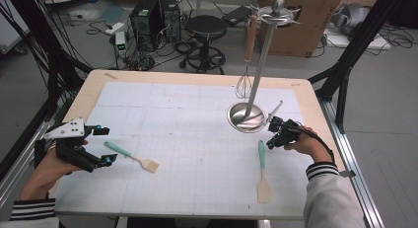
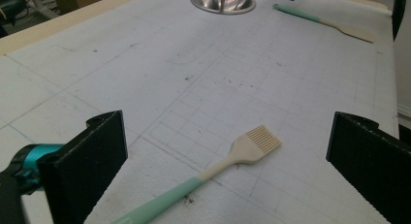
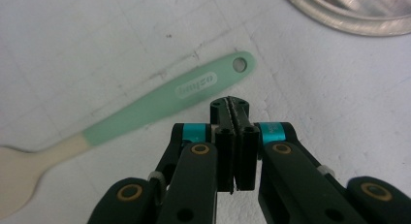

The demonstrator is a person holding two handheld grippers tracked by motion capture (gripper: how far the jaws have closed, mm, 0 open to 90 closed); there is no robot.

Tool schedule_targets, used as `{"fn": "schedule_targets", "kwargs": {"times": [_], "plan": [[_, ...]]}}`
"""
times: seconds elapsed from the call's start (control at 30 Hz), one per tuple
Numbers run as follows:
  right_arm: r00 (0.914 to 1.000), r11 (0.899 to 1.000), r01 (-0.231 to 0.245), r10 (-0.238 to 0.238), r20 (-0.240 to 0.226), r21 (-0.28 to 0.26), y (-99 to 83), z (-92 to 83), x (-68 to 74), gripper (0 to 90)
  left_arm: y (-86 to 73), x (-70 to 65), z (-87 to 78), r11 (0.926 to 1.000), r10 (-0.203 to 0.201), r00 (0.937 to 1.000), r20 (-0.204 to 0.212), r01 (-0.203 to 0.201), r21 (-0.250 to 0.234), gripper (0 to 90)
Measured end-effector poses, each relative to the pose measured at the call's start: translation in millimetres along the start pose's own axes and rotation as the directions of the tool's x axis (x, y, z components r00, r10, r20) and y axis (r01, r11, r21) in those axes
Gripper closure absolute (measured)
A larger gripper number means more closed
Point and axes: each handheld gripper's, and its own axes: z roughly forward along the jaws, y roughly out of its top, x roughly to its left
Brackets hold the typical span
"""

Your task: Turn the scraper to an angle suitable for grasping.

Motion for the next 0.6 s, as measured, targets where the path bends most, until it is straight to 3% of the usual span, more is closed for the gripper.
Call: {"fn": "schedule_targets", "kwargs": {"times": [0.03,0.27,0.3,0.6], "plan": [[0.9995,1.0,-0.028,0.028,-0.016,-0.001,0.8,1.7,2.0,88.9,-0.2,-0.1,-0.2,1.0,-0.003,1.0,0.0,0.003,-0.002,1.7],[0.9999,1.0,0.001,-0.001,-0.013,0.026,5.6,8.6,2.9,88.9,-0.2,0.0,-0.1,1.0,-0.001,1.0,0.001,0.001,-0.002,1.7],[0.9997,0.999,-0.016,0.016,-0.02,0.03,6.4,9.4,4.5,88.9,-0.2,-0.1,0.0,1.0,-0.002,1.0,0.001,0.002,-0.003,1.7],[0.9999,0.999,-0.008,0.008,-0.009,0.044,8.8,11.6,6.3,88.9,-0.1,-0.2,-0.5,1.0,-0.004,1.0,-0.001,0.004,-0.006,1.6]]}}
